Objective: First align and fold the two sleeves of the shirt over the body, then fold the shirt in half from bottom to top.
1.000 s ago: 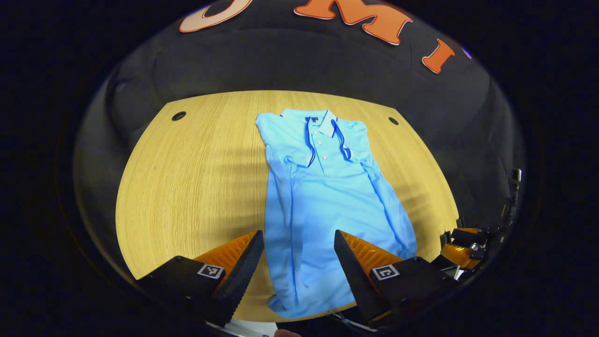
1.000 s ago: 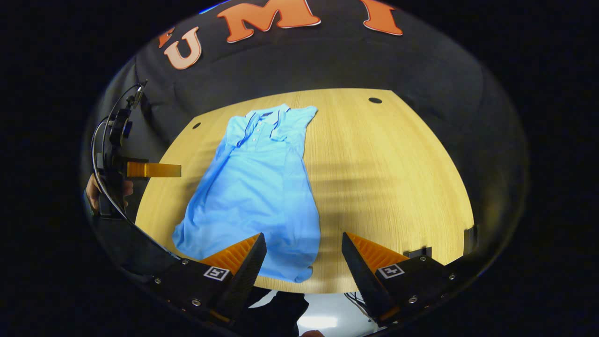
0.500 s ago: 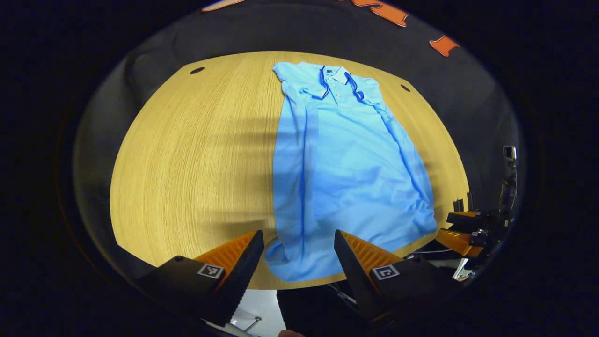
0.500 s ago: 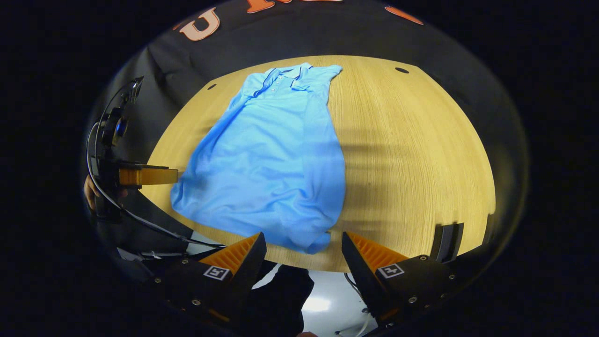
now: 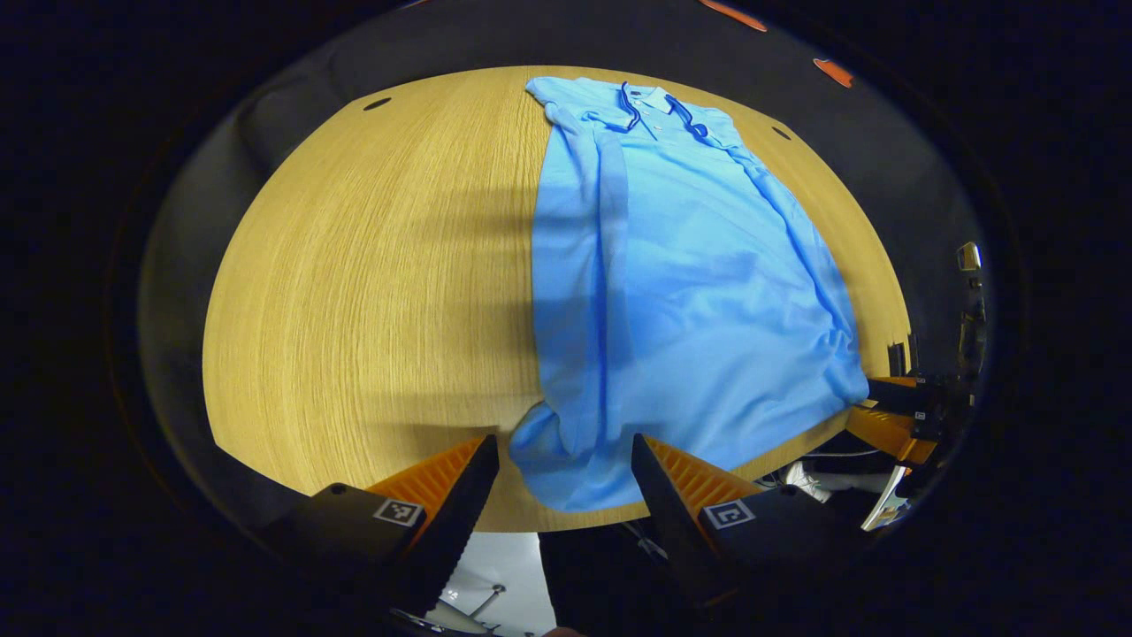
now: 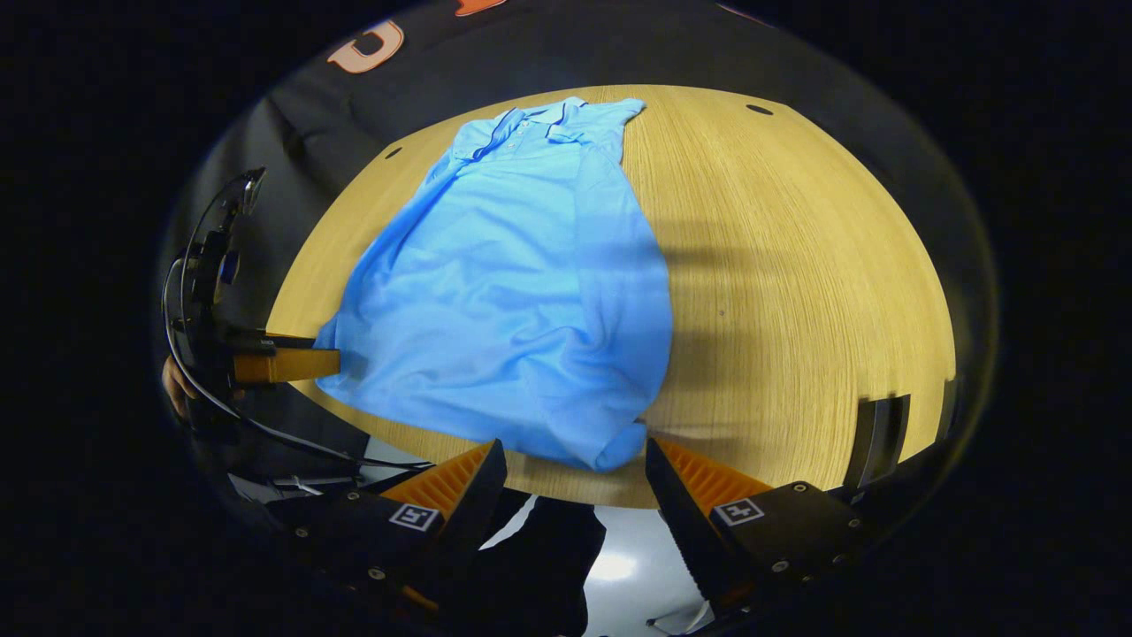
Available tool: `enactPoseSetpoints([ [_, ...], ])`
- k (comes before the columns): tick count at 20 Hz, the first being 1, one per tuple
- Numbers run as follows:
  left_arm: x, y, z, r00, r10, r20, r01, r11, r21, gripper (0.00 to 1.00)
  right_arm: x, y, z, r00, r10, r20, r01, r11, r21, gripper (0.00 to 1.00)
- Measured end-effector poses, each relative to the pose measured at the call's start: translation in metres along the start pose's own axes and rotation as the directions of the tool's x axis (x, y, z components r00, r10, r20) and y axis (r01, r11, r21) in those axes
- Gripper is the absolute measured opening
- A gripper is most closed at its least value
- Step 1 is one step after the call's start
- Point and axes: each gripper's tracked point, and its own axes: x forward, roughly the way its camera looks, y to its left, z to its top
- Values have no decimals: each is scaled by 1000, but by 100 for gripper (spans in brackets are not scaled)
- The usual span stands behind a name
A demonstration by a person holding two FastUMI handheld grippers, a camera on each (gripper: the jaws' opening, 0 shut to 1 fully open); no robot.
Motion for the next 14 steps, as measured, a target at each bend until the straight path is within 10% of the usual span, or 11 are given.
enactPoseSetpoints([
  [5,8,-4,7,1000,3,2,-3,1000,-25,100,8,1,1,1000,2,-2,-2,1000,16,94],
  [9,11,4,11,995,95,14,-95,995,1,93,12,-14,4,998,-68,-8,68,998,17,73],
  [12,12,-9,12,996,80,37,-80,997,17,51,15,-16,9,999,-49,-12,50,989,138,25],
  [14,14,-14,11,997,77,26,-78,997,4,18,17,-8,4,999,29,-35,-20,970,241,10],
])
